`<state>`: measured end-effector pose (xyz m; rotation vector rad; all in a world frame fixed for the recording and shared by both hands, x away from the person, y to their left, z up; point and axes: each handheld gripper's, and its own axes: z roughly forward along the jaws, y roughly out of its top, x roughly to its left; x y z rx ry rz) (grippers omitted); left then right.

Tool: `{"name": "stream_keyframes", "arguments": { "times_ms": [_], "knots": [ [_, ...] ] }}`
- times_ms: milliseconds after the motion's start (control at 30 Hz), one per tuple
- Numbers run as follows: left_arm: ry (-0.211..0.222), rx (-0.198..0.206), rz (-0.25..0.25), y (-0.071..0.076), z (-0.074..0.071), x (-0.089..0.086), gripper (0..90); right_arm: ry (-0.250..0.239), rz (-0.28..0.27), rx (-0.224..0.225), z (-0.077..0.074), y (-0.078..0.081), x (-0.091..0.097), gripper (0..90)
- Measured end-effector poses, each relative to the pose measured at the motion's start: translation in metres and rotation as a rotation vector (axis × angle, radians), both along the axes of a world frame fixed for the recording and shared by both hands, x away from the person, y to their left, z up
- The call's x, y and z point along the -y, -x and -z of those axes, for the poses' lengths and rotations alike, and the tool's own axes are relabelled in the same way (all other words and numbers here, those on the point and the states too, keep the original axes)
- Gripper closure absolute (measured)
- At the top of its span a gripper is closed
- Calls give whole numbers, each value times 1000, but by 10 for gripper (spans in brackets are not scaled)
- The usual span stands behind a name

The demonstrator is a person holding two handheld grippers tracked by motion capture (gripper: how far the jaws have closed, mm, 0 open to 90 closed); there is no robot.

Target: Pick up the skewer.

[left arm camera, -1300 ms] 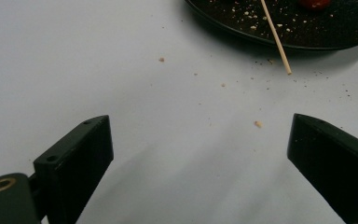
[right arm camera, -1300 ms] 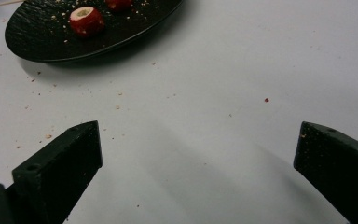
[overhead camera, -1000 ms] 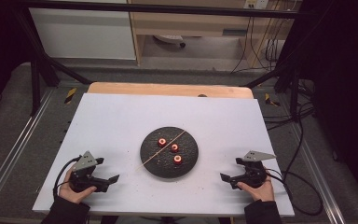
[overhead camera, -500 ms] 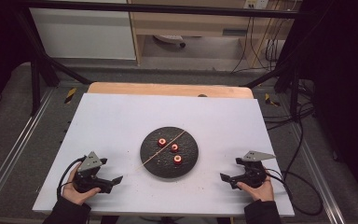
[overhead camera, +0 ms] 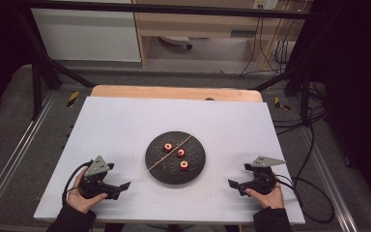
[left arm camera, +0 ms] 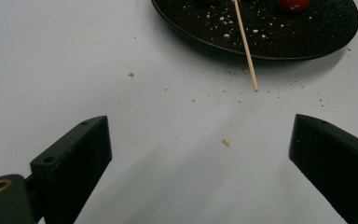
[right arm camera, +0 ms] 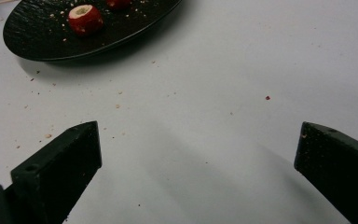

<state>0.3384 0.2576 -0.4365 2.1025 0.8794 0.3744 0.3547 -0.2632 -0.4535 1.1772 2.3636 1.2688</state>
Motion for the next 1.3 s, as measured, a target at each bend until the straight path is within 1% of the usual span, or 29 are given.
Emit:
{"name": "stream_keyframes", "arguments": {
  "times_ms": [467,667,1100,1167,1300],
  "knots": [
    [-15,-4,4,-5,-10,10,59,-1,8,-2,-1,0,0,13],
    [-18,-6,6,-8,-14,15,59,7,7,-6,-1,0,0,13],
    [-38,-5,19,-17,-26,34,61,7,6,-6,-1,0,0,13],
    [-47,-5,24,-20,-28,40,61,5,6,-6,-1,0,0,13],
    [-59,-6,34,-23,-29,47,62,11,4,-5,0,0,0,13]
  ]
}}
